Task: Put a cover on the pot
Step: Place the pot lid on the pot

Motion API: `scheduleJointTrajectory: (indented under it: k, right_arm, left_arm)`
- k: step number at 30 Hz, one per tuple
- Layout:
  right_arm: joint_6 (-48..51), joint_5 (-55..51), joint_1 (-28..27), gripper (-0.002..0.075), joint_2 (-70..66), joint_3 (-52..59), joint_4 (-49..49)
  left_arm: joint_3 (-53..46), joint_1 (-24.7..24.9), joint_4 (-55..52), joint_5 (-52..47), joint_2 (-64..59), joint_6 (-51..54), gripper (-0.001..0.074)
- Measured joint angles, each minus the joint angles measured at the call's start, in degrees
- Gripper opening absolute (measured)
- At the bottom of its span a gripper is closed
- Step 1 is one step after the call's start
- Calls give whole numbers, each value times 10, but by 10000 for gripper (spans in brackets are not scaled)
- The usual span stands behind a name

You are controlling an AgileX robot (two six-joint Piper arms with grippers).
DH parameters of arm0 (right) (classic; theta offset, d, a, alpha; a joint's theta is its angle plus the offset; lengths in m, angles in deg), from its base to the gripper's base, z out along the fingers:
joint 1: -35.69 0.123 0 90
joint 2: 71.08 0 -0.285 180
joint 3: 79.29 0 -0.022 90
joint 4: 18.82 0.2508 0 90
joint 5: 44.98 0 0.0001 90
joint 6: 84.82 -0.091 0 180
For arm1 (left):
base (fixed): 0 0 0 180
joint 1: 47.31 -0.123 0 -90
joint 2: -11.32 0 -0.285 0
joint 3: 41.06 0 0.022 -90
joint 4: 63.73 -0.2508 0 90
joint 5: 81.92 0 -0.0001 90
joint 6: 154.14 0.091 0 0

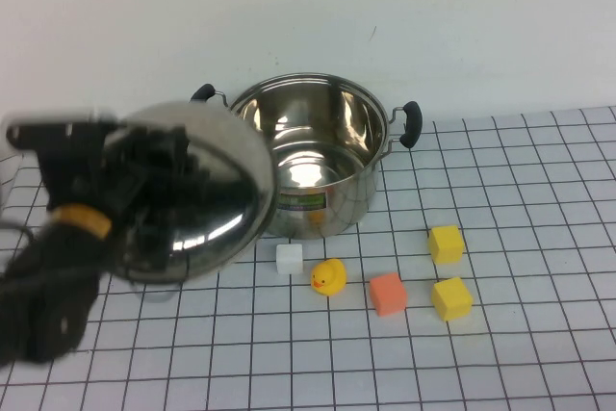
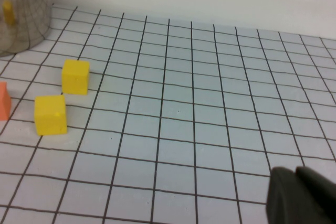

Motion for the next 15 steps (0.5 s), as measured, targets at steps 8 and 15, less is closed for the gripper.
scheduleJointTrajectory:
  k: [8,15]
  right_arm:
    - [0,0,0,9,0,0,0]
    - [0,0,0,9,0,0,0]
  left_arm:
    - [217,0,-42,-173,-45,-15,312]
    - [374,2,-141,-230,-174,-82,312]
